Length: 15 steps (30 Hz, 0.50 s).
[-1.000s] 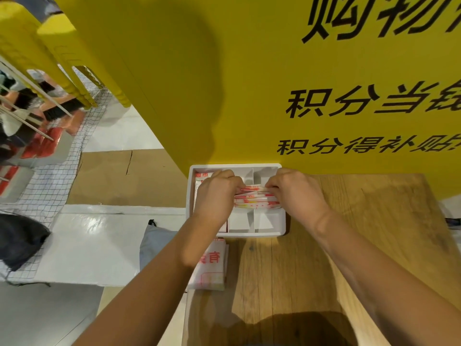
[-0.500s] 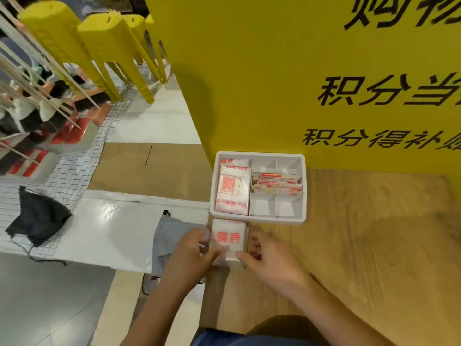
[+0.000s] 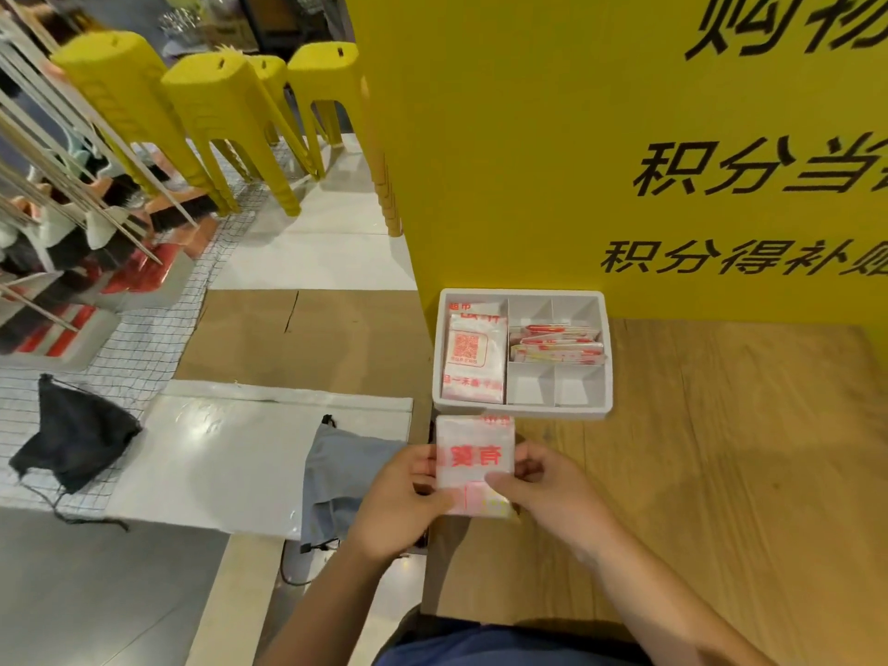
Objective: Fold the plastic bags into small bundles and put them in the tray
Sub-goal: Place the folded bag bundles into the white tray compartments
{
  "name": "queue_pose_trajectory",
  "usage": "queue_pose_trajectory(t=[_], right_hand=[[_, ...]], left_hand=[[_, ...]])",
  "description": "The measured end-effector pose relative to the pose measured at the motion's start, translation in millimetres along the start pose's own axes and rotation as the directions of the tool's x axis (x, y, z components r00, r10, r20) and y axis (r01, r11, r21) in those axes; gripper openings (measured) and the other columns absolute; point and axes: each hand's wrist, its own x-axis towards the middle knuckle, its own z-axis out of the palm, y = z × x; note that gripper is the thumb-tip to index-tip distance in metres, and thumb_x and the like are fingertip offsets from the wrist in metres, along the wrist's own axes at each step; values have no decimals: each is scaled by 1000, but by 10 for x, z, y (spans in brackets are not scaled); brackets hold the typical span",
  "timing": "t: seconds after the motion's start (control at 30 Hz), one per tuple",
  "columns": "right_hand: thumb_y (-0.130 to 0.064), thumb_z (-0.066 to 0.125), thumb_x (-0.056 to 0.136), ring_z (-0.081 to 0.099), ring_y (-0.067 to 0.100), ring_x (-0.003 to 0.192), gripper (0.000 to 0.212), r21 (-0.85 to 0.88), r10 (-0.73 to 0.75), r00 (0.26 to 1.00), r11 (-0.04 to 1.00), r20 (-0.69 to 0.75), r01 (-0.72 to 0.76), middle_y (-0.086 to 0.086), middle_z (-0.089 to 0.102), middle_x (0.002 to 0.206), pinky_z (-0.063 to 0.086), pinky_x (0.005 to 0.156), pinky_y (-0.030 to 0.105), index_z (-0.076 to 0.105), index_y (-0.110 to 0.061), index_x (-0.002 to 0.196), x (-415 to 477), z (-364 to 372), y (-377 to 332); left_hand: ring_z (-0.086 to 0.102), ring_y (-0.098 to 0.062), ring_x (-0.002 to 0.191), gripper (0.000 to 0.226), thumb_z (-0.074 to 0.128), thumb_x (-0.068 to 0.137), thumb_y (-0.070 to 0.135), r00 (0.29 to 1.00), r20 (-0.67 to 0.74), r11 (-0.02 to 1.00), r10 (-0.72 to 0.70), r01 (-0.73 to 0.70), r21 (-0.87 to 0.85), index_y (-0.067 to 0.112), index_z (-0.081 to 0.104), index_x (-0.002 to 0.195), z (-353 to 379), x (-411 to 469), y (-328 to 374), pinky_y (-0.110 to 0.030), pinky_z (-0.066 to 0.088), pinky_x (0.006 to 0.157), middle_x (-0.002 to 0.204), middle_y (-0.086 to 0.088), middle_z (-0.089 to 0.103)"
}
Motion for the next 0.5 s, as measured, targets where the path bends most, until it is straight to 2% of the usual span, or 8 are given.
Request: queue_pose_trajectory(t=[0.07, 0.2, 0.3, 0.33, 0.4, 0.47, 0.5], right_hand=[[-24, 75, 88, 67, -5, 88, 15, 24, -60, 998, 998, 12, 59, -14, 75, 97, 50, 73, 12, 70, -24, 102, -26, -20, -103], [-26, 70, 93, 70, 5, 92, 13, 88, -167, 986, 982, -28, 169, -7, 76, 99, 53, 73, 16, 68, -17, 102, 95, -42, -354], [-25, 70, 93, 69, 2, 84, 14, -72, -259, 956, 965, -139, 251, -6, 74, 94, 55, 72, 22, 64, -19, 104, 337, -116, -467], [-25, 71, 93, 68, 2, 82, 17, -134, -281, 943, 956, -177, 260, -6, 73, 92, 55, 70, 23, 62, -21, 106, 428, -145, -493], [-26, 71, 92, 68, 4, 80, 26, -168, -294, 926, 951, -237, 259, -8, 72, 90, 54, 67, 24, 57, -23, 112, 604, -189, -566], [-24, 73, 90, 64, -2, 76, 36, -246, -338, 904, 929, -261, 277, -13, 68, 89, 45, 61, 11, 54, -22, 121, 756, -175, -648], [-20, 74, 89, 62, -5, 75, 43, -306, -380, 885, 905, -270, 295, -12, 67, 90, 43, 60, 8, 52, -20, 126, 823, -142, -673]], left_hand=[[67, 4, 89, 31, 78, 85, 13, 999, -8, 998, 40, -40, -38, 29, 67, 110, -40, 19, 81, -9, 49, 70, 98, 13, 74], [62, 13, 81, 26, 71, 91, 15, 983, -61, 985, 171, -172, -19, 38, 63, 99, -109, 185, 359, -4, 44, 67, 94, 18, 70], [59, 12, 91, 32, 69, 93, 17, 941, -163, 954, 296, -281, 105, 30, 57, 120, -192, 382, 484, -5, 45, 75, 111, 15, 60], [58, 8, 97, 42, 69, 93, 17, 916, -173, 924, 361, -327, 198, 26, 53, 130, -221, 454, 469, -8, 46, 79, 119, 11, 55], [51, 0, 114, 54, 67, 94, 16, 857, -100, 805, 506, -427, 412, 25, 45, 143, -264, 584, 438, -18, 46, 91, 134, 6, 44], [40, -13, 134, 58, 67, 93, 15, 788, -11, 640, 616, -492, 590, 26, 44, 145, -269, 713, 425, -28, 44, 101, 148, 0, 39], [37, -19, 138, 58, 68, 92, 14, 763, 31, 563, 646, -504, 656, 26, 47, 144, -264, 781, 428, -33, 43, 102, 151, -3, 39]])
